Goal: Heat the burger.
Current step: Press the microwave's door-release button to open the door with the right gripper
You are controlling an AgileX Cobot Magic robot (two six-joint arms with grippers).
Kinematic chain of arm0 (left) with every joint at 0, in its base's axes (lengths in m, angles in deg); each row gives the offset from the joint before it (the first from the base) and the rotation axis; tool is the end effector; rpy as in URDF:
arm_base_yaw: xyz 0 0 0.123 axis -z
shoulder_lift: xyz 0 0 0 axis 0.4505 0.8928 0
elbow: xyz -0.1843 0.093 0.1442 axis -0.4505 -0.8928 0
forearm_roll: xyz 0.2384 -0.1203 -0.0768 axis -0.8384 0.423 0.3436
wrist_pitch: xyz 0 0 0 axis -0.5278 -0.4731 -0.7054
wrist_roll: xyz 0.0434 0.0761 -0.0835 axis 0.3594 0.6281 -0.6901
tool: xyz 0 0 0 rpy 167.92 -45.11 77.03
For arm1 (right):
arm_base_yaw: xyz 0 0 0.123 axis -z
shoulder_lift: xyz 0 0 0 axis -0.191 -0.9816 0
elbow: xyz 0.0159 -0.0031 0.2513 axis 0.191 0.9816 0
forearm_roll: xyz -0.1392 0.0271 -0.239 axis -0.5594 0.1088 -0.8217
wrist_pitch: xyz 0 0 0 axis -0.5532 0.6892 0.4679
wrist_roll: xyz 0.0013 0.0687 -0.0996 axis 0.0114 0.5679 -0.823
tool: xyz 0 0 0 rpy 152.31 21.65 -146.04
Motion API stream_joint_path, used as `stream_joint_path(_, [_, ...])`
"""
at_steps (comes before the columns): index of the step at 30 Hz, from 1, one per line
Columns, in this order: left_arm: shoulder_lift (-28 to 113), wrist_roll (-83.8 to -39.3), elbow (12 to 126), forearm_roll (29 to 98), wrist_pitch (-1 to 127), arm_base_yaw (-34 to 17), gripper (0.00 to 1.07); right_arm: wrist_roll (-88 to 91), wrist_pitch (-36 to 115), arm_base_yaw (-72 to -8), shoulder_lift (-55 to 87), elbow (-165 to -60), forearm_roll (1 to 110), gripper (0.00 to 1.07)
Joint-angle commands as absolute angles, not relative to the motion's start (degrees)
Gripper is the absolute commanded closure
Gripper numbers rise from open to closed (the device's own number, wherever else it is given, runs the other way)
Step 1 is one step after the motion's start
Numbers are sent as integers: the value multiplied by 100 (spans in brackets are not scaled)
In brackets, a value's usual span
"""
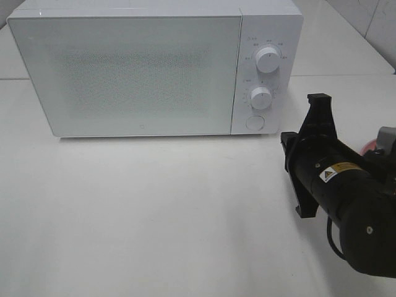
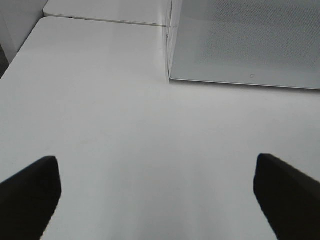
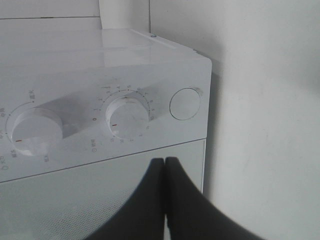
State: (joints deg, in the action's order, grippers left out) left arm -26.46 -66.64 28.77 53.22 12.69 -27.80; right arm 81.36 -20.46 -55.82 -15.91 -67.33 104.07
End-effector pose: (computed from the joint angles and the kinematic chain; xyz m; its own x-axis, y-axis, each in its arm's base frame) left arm 0.0747 -0.0071 0.2821 -0.4445 -0.0685 -0.8932 0.0174 0.9962 -0.0850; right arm 0.2466 0.1301 0.0688 -0.0174 0.9995 -0.0282 0.2592 0.0317 0.9653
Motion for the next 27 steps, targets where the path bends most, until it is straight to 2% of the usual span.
stream_joint_path(1, [-2738, -6664, 2865, 5362, 1275, -2746, 9, 8194, -2029, -5576, -1786, -6968, 10447, 107])
stream_joint_path(27, [-2738, -6664, 2865, 5362, 1275, -2746, 9, 7838, -1318, -4911, -2749, -8251, 10424, 107])
